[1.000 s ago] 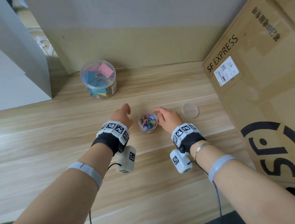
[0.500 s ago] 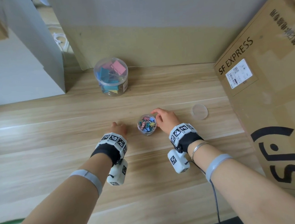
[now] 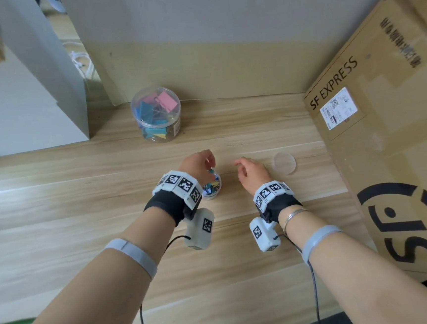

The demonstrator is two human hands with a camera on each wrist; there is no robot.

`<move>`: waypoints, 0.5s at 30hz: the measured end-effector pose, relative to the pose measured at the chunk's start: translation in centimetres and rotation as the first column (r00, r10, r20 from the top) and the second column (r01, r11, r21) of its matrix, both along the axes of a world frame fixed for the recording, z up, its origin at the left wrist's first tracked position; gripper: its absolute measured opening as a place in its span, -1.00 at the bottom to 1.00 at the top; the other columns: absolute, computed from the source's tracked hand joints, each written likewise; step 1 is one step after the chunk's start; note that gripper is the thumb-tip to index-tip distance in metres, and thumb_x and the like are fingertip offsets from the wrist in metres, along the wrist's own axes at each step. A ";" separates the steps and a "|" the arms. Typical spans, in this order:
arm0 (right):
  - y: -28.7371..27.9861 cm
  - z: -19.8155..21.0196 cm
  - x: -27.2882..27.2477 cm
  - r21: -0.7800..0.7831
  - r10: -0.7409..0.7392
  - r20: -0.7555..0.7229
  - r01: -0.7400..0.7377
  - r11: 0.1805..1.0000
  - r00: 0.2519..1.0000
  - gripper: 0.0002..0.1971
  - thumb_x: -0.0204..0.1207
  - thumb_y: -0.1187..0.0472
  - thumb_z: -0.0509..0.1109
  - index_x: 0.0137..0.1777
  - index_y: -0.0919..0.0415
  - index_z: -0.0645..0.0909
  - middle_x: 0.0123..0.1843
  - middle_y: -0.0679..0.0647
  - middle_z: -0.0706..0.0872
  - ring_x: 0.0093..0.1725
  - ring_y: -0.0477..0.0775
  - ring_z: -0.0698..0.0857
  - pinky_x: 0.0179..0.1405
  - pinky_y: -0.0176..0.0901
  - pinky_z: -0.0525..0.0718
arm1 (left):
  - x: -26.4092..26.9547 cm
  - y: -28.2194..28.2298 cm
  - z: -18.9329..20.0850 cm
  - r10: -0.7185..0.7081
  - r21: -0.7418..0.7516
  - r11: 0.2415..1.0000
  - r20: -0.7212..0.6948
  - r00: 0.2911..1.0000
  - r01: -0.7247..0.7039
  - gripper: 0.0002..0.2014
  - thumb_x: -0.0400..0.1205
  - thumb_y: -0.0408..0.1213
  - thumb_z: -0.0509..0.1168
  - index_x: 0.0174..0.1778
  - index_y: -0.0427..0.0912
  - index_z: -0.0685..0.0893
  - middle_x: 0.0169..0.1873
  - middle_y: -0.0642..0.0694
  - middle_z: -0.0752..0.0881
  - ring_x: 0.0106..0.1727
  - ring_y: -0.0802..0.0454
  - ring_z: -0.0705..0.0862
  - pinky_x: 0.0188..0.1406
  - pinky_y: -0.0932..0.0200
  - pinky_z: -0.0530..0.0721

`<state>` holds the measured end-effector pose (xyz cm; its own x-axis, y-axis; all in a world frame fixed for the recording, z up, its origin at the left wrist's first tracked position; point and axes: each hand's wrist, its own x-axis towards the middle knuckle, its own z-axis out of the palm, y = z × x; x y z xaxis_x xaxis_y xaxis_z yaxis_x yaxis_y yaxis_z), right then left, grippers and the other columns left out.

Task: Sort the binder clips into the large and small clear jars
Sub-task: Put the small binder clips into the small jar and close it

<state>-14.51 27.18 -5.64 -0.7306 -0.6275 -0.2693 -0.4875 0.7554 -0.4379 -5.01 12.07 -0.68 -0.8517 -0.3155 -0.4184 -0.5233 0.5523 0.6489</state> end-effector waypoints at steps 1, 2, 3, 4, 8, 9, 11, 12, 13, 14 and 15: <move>0.7 -0.2 -0.7 0.015 -0.036 -0.020 0.036 0.999 0.999 -0.67 0.51 0.41 0.20 0.23 0.22 0.59 0.12 0.16 0.68 0.05 0.13 0.63 0.06 -0.09 0.57 | -0.1 0.3 -0.4 -0.011 -0.006 1.000 0.016 1.000 0.011 -0.76 0.48 -0.45 0.36 0.06 -0.22 0.59 -0.02 -0.12 0.69 -0.13 0.00 0.54 -0.16 0.20 0.50; 1.5 -0.5 -1.4 0.037 -0.084 -0.049 0.086 0.996 0.995 -0.67 0.48 0.39 0.22 0.23 0.19 0.58 0.17 0.15 0.64 0.16 0.17 0.60 0.15 -0.03 0.55 | 0.0 0.4 -0.8 -0.019 -0.009 1.000 0.027 0.999 0.019 -0.74 0.48 -0.45 0.34 0.09 -0.21 0.58 0.02 -0.14 0.71 -0.12 -0.03 0.56 -0.17 0.18 0.51; 2.3 -0.8 -2.2 0.066 -0.138 -0.088 0.144 0.987 0.987 -0.65 0.46 0.36 0.25 0.24 0.16 0.57 0.23 0.14 0.61 0.24 0.21 0.56 0.22 0.00 0.51 | 0.1 0.5 -1.3 -0.027 -0.007 1.000 0.031 0.999 0.027 -0.71 0.49 -0.45 0.34 0.12 -0.20 0.57 0.05 -0.14 0.72 -0.09 -0.07 0.60 -0.16 0.18 0.52; 3.2 -1.0 -2.9 0.107 -0.190 -0.123 0.204 0.973 0.974 -0.63 0.45 0.32 0.29 0.26 0.12 0.55 0.29 0.14 0.57 0.30 0.24 0.50 0.28 0.01 0.45 | 0.2 0.6 -1.7 -0.031 -0.005 1.000 0.030 0.999 0.031 -0.69 0.49 -0.44 0.35 0.15 -0.20 0.57 0.06 -0.14 0.74 -0.04 -0.10 0.65 -0.14 0.19 0.54; 5.9 -1.6 -4.7 0.208 -0.345 -0.187 0.380 0.901 0.920 -0.44 0.42 0.13 0.42 0.43 0.00 0.39 0.50 0.08 0.36 0.47 0.25 0.27 0.42 0.10 0.28 | 1.0 0.5 -2.4 0.060 0.036 0.998 -0.091 0.994 -0.057 -0.73 0.55 -0.44 0.31 0.17 -0.21 0.63 0.00 -0.14 0.78 -0.14 -0.03 0.66 -0.12 0.21 0.60; 6.3 -1.9 -5.1 0.223 -0.373 -0.184 0.408 0.885 0.910 -0.37 0.41 0.09 0.45 0.48 -0.02 0.34 0.56 0.08 0.29 0.51 0.26 0.22 0.45 0.13 0.23 | 1.1 0.3 -2.5 0.093 0.037 0.995 -0.140 0.986 -0.088 -0.75 0.55 -0.43 0.31 0.15 -0.21 0.63 -0.04 -0.14 0.77 -0.18 0.01 0.63 -0.13 0.20 0.61; 6.7 -2.5 -5.6 0.239 -0.432 -0.130 0.451 0.860 0.892 -0.23 0.37 0.02 0.50 0.55 -0.04 0.22 0.62 0.11 0.19 0.57 0.29 0.15 0.51 0.14 0.16 | 1.4 -0.2 -2.8 0.122 0.021 0.993 -0.209 0.970 -0.120 -0.71 0.52 -0.37 0.39 0.16 -0.19 0.61 -0.11 -0.09 0.68 -0.18 0.01 0.59 -0.05 0.08 0.66; 6.7 -2.9 -5.9 0.237 -0.459 -0.090 0.467 0.852 0.884 -0.18 0.37 0.01 0.51 0.57 -0.03 0.17 0.63 0.14 0.17 0.58 0.30 0.14 0.53 0.11 0.14 | 1.5 -0.4 -3.1 0.119 0.006 0.993 -0.211 0.970 -0.121 -0.64 0.48 -0.32 0.44 0.19 -0.16 0.59 -0.08 -0.07 0.63 -0.13 -0.01 0.58 0.04 0.03 0.65; 6.6 -3.2 -6.0 0.230 -0.475 -0.056 0.475 0.849 0.878 -0.16 0.37 0.01 0.51 0.59 -0.01 0.14 0.63 0.18 0.17 0.59 0.30 0.15 0.54 0.08 0.13 | 1.7 -0.5 -3.4 0.108 -0.012 0.994 -0.196 0.975 -0.112 -0.55 0.44 -0.27 0.48 0.24 -0.12 0.57 -0.01 -0.08 0.60 -0.04 -0.05 0.57 0.14 0.01 0.61; 6.5 -3.3 -6.0 0.228 -0.482 -0.035 0.477 0.849 0.875 -0.15 0.38 0.02 0.51 0.60 0.02 0.12 0.62 0.22 0.17 0.58 0.31 0.16 0.54 0.05 0.13 | 2.0 -0.5 -3.8 0.086 -0.033 0.995 -0.162 0.983 -0.093 -0.45 0.39 -0.22 0.52 0.29 -0.07 0.54 0.10 -0.11 0.58 0.09 -0.09 0.55 0.25 0.00 0.52; 6.3 -3.4 -5.9 0.229 -0.484 -0.027 0.476 0.849 0.875 -0.17 0.41 0.03 0.49 0.60 0.05 0.11 0.61 0.25 0.19 0.57 0.32 0.18 0.54 0.03 0.13 | 2.1 -0.4 -4.4 0.055 -0.048 0.997 -0.111 0.992 -0.061 -0.34 0.34 -0.16 0.55 0.35 0.00 0.49 0.21 -0.12 0.54 0.22 -0.13 0.51 0.35 -0.01 0.44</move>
<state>-20.45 33.50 -9.01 -0.9145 -0.1221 -0.3857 -0.0284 0.9704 -0.2400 -2.86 11.63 -5.11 -0.8710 -0.3847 -0.3054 -0.4829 0.5571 0.6756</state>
